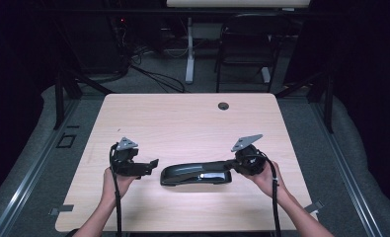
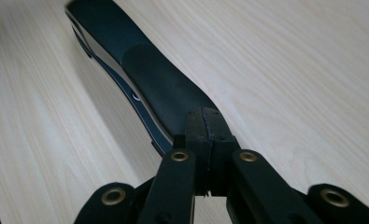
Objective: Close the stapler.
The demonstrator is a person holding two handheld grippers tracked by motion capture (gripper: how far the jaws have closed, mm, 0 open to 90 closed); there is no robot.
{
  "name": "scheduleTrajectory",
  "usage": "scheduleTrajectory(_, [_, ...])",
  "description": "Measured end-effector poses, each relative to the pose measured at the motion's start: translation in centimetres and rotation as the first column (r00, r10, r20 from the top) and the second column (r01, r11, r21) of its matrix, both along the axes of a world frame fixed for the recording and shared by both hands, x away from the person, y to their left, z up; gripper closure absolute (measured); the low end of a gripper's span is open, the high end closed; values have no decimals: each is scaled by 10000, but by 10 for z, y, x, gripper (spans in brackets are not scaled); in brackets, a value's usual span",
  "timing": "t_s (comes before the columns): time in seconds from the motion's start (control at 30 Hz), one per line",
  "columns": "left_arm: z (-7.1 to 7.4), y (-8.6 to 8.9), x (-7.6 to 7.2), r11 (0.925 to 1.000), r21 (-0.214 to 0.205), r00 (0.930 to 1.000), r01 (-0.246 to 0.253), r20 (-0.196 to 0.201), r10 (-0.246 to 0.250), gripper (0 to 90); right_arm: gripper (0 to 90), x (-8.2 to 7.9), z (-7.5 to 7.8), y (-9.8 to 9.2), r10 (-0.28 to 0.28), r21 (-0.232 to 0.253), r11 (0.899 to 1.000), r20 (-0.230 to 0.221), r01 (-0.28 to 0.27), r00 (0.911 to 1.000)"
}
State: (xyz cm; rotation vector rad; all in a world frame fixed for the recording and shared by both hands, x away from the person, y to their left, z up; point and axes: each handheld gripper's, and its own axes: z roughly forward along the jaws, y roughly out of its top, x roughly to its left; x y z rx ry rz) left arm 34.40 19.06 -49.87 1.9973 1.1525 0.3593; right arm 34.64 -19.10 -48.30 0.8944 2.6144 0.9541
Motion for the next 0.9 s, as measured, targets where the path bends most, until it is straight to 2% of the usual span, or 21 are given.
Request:
scheduleTrajectory(0.03, [0,0,0,10000,30,10000,45,14,-45,103,900,-1,3,0,-53,122,9999,64,52,10000])
scheduleTrajectory(0.1, [0,0,0,10000,2,10000,41,3,-41,103,875,-1,7,2,-12,-101,9999,219,14,9998])
scheduleTrajectory(0.27, [1,0,-1,10000,26,10000,54,73,-54,103,779,-1,15,-1,-84,266,9996,542,70,9985])
scheduleTrajectory(0.43, [1,0,-1,10000,25,10000,62,59,-63,103,536,-2,23,-12,-335,501,9983,613,304,9976])
scheduleTrajectory(0.63, [1,2,-2,10000,32,9999,13,129,-13,102,243,-4,25,-28,-1037,209,9945,521,1027,9932])
scheduleTrajectory(0.73, [1,4,-1,10000,26,9999,-8,112,7,100,154,-3,22,-40,-1511,88,9885,320,1509,9880])
scheduleTrajectory(0.9, [1,4,-1,10000,65,10000,-39,72,38,92,90,-7,11,-60,-2104,-220,9773,186,2108,9774])
